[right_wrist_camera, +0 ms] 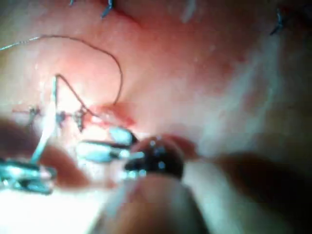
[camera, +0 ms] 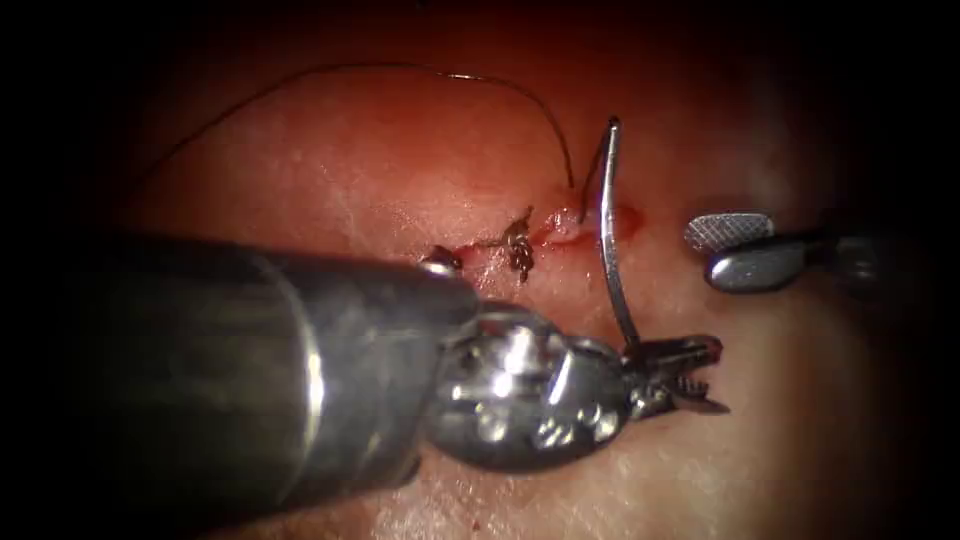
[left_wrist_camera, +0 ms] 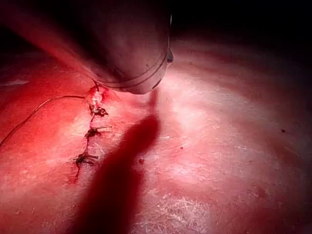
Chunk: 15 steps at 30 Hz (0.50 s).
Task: Wound Closure
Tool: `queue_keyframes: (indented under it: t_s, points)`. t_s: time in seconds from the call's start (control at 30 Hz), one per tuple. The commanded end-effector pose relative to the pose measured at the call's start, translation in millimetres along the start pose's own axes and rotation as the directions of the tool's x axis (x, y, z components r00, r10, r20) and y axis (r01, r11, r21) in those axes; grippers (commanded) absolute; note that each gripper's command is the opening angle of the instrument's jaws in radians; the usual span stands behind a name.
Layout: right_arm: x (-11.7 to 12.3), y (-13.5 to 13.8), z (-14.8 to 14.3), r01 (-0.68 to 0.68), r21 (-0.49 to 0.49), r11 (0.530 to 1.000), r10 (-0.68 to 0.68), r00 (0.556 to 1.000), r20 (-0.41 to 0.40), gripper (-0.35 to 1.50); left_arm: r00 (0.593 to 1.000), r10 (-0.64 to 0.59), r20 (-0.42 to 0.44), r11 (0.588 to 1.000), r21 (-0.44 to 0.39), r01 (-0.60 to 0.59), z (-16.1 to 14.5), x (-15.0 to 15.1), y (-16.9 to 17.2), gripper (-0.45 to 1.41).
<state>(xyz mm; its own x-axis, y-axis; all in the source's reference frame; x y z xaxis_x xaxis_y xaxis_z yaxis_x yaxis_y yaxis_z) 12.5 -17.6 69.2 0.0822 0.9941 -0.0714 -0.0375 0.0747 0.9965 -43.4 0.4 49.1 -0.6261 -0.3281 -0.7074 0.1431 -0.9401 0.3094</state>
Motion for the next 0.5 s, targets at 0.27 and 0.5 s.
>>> queue_keyframes:
  t_s: [0.27,0.5]
  points:
    - [0.2,0.6,2.7,-0.002,0.018,1.0,0.002,1.0,-0.006,0.81,1.0,0.015,-0.02,1.0,-0.002,-0.015,2.9,-0.6,2.0,-0.45]
    - [-0.5,0.0,4.6,-0.014,0.056,0.998,0.013,1.0,0.026,0.79,1.0,0.023,-0.022,1.0,-0.006,-0.023,3.0,-0.7,2.1,-0.45]
